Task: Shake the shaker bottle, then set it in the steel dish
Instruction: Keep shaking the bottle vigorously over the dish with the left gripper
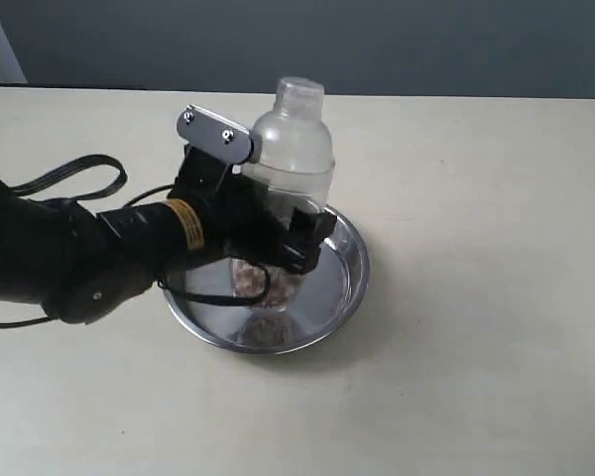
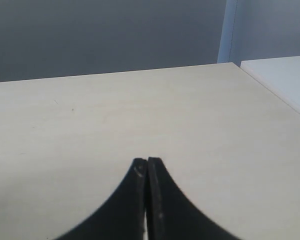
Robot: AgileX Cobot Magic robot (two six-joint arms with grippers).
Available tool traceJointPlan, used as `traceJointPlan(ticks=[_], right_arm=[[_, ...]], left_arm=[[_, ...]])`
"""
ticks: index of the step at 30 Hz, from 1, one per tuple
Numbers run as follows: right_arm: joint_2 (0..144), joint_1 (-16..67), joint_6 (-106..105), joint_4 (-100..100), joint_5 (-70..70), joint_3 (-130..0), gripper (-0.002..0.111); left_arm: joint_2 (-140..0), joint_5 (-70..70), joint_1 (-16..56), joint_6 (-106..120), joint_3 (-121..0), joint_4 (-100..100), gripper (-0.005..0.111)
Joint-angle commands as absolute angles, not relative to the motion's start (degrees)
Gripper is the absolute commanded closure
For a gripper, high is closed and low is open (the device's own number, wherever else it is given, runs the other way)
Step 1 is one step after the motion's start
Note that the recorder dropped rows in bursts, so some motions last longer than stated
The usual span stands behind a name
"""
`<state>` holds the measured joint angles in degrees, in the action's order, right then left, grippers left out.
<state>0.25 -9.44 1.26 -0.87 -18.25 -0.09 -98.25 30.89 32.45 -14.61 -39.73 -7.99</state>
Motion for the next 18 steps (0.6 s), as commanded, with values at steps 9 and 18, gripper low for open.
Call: traceJointPlan(ticks=[9, 18], right_arm=[[0.0, -9.2, 1.1, -0.8, -17.6, 0.0, 0.109], [0.0, -9.2, 1.1, -0.6, -17.6, 0.0, 0.109]], left_arm=[[-91.8, 30.8, 32.2, -14.6, -41.0, -8.2, 0.106], [-83.5, 34.1, 32.1, -14.1, -46.4, -13.3, 0.106]])
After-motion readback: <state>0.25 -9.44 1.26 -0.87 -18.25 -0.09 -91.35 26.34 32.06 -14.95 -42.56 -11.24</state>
